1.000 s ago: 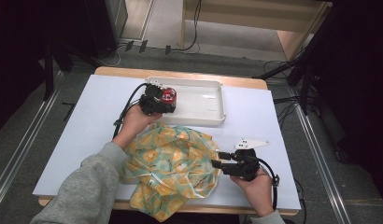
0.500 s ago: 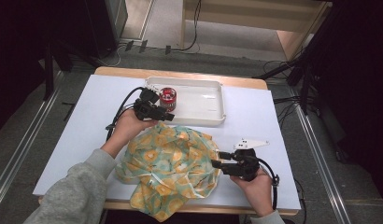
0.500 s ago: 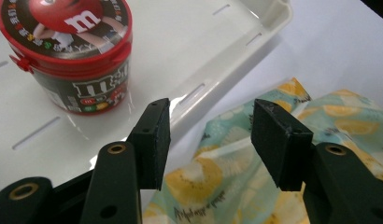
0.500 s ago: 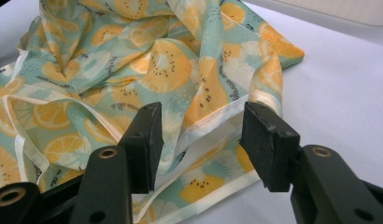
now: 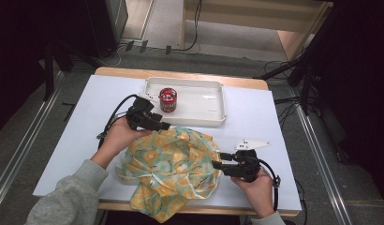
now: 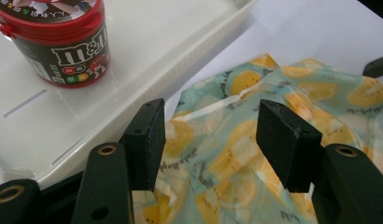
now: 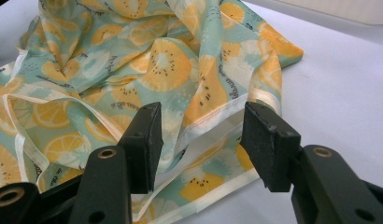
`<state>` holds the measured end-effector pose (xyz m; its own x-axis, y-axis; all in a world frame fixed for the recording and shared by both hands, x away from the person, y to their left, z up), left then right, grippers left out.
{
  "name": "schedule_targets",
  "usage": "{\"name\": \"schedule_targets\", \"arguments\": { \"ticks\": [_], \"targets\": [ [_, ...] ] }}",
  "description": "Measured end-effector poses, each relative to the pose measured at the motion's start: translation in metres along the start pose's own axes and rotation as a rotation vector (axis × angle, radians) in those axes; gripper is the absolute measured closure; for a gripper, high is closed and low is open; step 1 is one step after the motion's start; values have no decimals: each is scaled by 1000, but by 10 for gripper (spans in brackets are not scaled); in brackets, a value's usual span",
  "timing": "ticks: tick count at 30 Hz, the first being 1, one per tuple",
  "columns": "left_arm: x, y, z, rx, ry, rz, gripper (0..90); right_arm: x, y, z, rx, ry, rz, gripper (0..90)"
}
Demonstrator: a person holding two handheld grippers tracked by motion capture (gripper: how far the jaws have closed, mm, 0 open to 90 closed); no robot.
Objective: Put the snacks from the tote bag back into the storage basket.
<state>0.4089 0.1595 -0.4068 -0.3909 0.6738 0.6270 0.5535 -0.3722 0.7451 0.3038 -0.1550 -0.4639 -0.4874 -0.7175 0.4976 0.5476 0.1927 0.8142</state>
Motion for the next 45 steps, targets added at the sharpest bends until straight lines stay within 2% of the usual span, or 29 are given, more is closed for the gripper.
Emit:
{"name": "schedule_targets", "arguments": {
  "ticks": [4,12,18,21,25,32,39,45],
  "targets": [
    [9,-8,-5,-5,3,2,431,0,0,-1,0,-3,-1,492],
    [28,-22,-11,20,-21,-7,409,0,0,-1,-8,-3,-3,485],
    [38,-32,-15,-24,-8,-5,369,1,0,-1,-3,-3,-1,473],
    [42,-37,-17,-15,-15,-10,365,1,0,-2,-7,-5,-6,461],
    [47,-43,-19,-22,-15,-3,359,1,1,-2,-5,-7,-7,453],
    [59,-52,-22,-17,-25,-31,347,1,0,-4,1,-12,-10,435],
    [68,-64,-17,-30,-14,-53,347,2,1,-4,10,-12,-15,435],
    [75,-76,-6,15,5,-64,347,1,2,-4,10,-10,-15,435]
  ]
}}
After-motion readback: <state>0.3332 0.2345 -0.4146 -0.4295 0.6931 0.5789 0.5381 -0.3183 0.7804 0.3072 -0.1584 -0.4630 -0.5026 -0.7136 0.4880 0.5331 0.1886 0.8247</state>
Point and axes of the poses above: each handheld gripper's, and its own axes: x roughly backward along the jaws, y roughly out of its top, z roughly to its left, the point moved 3 cm from there along -x, roughly forward along the jaws, and after that the axes turned 9 degrees about -z, right-handed, at the moved point
